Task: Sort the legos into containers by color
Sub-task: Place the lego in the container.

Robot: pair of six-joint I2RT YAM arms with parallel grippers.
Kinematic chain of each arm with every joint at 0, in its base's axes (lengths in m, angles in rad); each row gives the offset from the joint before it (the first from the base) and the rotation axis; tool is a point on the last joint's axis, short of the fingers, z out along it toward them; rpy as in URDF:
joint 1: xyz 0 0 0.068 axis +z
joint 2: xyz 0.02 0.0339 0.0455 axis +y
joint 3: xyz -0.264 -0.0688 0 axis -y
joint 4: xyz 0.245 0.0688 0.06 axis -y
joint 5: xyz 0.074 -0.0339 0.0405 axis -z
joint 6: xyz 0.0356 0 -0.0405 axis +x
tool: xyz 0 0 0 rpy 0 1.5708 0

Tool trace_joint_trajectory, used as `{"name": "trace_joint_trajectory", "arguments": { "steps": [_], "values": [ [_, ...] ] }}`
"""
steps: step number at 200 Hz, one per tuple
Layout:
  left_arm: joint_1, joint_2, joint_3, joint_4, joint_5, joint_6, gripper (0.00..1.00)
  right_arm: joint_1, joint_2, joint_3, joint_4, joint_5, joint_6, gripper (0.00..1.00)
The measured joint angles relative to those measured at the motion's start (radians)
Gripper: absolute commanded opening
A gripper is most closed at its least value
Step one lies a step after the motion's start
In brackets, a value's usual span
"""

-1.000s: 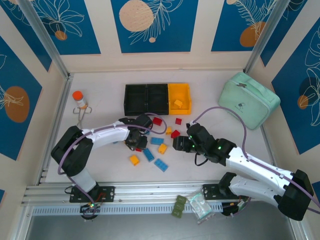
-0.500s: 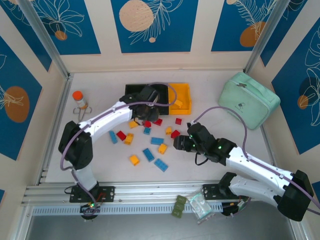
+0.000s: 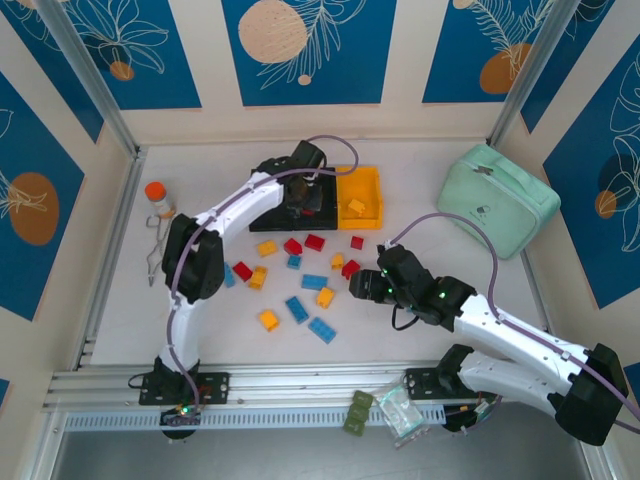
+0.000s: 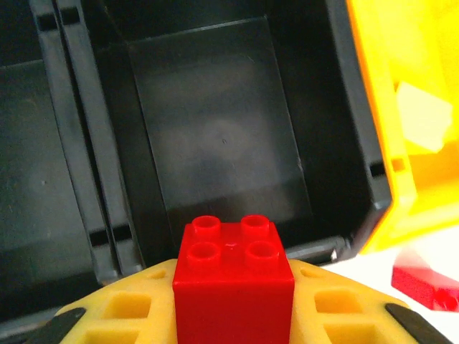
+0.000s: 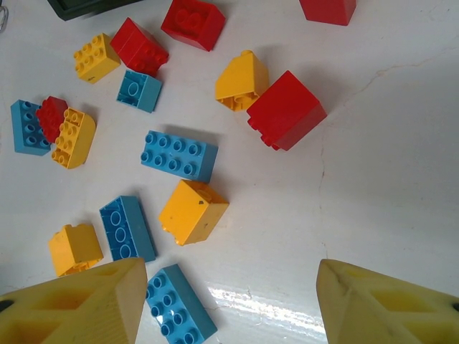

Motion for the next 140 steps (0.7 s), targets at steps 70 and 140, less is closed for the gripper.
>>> {"name": "trace_joint_trajectory", "arguments": {
  "steps": [70, 140],
  "values": [
    [0.005, 0.129, 0.158, -0.032, 0.0, 0.006, 0.39, 0.0, 0.014, 0.0, 0.0, 0.0, 0.008, 0.64],
    [0.005, 0.141, 0.158, -0.055, 0.004, 0.017, 0.52, -0.002, 0.014, 0.0, 0.0, 0.008, 0.007, 0.64]
  ]
}}
